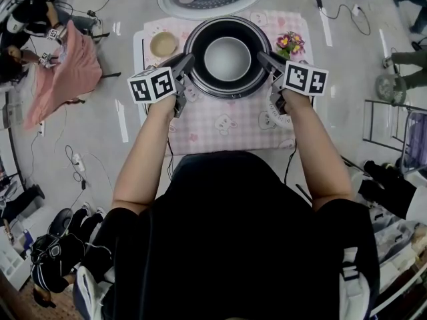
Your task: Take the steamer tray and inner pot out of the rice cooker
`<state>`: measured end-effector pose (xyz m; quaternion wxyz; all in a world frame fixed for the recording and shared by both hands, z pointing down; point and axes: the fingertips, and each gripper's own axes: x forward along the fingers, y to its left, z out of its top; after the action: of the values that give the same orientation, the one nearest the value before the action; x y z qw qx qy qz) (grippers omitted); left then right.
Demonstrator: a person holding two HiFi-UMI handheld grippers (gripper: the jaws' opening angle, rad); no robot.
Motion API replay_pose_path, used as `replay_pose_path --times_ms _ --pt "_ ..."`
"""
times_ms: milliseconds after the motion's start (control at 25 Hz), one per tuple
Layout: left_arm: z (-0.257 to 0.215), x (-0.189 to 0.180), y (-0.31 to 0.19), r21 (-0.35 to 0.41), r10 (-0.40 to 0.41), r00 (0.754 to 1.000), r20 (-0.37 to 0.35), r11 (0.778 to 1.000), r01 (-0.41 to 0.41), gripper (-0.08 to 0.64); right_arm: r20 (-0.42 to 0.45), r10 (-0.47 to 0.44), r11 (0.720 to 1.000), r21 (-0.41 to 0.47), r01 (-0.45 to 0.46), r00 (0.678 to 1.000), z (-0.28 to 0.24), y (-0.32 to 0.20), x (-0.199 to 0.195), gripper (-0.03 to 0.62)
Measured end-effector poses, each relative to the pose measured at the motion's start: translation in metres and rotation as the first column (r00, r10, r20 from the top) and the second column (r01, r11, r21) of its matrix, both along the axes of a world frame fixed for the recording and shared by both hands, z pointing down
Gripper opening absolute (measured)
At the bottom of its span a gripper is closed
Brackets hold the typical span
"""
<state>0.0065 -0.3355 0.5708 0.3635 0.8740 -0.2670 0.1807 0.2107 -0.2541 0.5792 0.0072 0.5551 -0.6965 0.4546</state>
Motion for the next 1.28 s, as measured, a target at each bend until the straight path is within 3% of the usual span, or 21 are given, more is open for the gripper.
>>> replay_pose_path --times_ms 80,520,760,1280 --pt "-0.004 0.0 -0.001 -0.008 -0.005 1.0 -0.025 1.0 0.005 0.072 0.0 0.006 1.0 0.006 -0.006 1.0 -0.001 0.001 0.003 0.069" --pt "-0.045 0.002 0.003 0.028 -0.021 0.995 -0.1 0.999 0.024 0.063 -0.006 -0.014 0.997 0.075 0.015 1.0 -0.042 0.011 0.002 0.064" --pt "-0.085 -0.005 0.004 0.096 -0.046 0.989 -0.142 0.993 0.06 0.055 -0.018 -0.034 0.99 0.138 0.036 0.999 -0.077 0.016 -0.003 0.055" --pt "-0.158 -0.016 0.05 0.181 -0.018 0.975 -0.22 0.982 0.059 0.054 -0.047 -0.052 0.968 0.243 0.062 0.998 -0.148 0.058 -0.015 0.054"
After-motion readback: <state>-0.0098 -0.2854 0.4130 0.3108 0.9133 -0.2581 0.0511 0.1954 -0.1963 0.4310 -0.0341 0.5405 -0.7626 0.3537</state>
